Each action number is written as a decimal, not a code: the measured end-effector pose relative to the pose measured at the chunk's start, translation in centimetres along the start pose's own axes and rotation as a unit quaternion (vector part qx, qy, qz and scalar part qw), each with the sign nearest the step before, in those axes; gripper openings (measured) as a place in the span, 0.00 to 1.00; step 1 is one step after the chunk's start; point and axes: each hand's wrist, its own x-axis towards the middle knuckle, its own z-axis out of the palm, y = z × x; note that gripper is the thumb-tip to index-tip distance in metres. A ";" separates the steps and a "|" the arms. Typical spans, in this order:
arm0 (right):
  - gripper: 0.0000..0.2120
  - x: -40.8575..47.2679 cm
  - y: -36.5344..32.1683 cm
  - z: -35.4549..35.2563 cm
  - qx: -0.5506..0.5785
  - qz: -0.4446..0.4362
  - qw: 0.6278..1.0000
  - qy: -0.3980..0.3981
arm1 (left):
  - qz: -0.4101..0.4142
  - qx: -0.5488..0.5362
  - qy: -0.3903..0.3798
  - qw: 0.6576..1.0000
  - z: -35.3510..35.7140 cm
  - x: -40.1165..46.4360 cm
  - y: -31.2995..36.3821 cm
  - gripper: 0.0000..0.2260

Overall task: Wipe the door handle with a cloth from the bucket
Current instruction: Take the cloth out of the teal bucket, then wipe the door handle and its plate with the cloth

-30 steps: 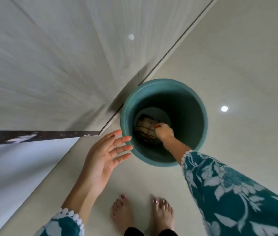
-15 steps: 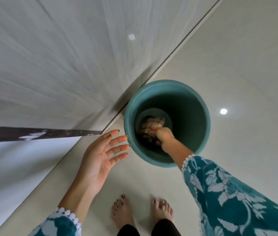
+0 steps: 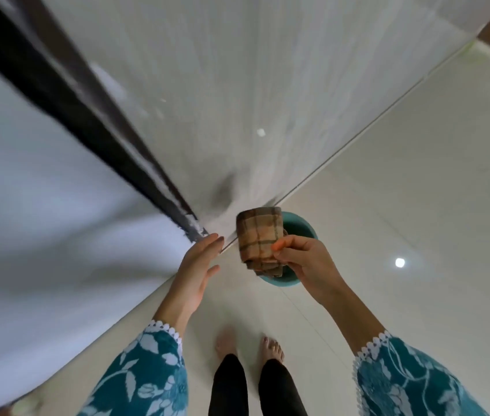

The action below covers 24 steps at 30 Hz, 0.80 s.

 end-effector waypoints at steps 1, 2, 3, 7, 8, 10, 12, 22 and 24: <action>0.13 -1.8 -1.8 1.2 0.000 -0.006 0.999 -0.040 | -0.005 -0.003 -0.017 1.000 -0.3 -2.3 1.1 0.26; 0.15 -3.5 -3.4 2.4 0.004 -0.009 0.997 -0.080 | -0.011 -0.024 -0.043 0.999 -0.7 -4.6 2.1 0.31; 0.16 -4.9 -4.8 3.7 0.012 -0.011 0.992 -0.122 | -0.012 -0.059 -0.066 0.996 -1.1 -6.9 3.0 0.32; 0.15 -9.4 -7.8 9.0 -0.036 -0.014 0.975 -0.219 | 0.028 -0.197 -0.074 0.977 -3.7 -15.6 5.4 0.21; 0.14 -10.3 -8.1 10.5 -0.073 -0.027 0.972 -0.223 | 0.052 -0.207 -0.051 0.976 -4.6 -17.4 5.7 0.20; 0.13 -11.9 -8.4 13.5 -0.159 -0.067 0.962 -0.213 | 0.096 -0.214 0.012 0.972 -6.7 -21.0 6.2 0.19; 0.12 -13.4 -8.6 16.6 -0.251 -0.123 0.941 -0.192 | 0.126 -0.224 0.075 0.964 -9.1 -24.2 6.6 0.18; 0.21 -26.5 -3.5 37.5 -0.457 -0.443 0.708 -0.305 | 0.239 -0.275 0.265 0.893 -22.2 -40.9 2.2 0.12; 0.30 -29.1 -0.5 41.5 -0.496 -0.456 0.670 -0.311 | 0.252 -0.291 0.280 0.880 -25.1 -44.1 0.6 0.13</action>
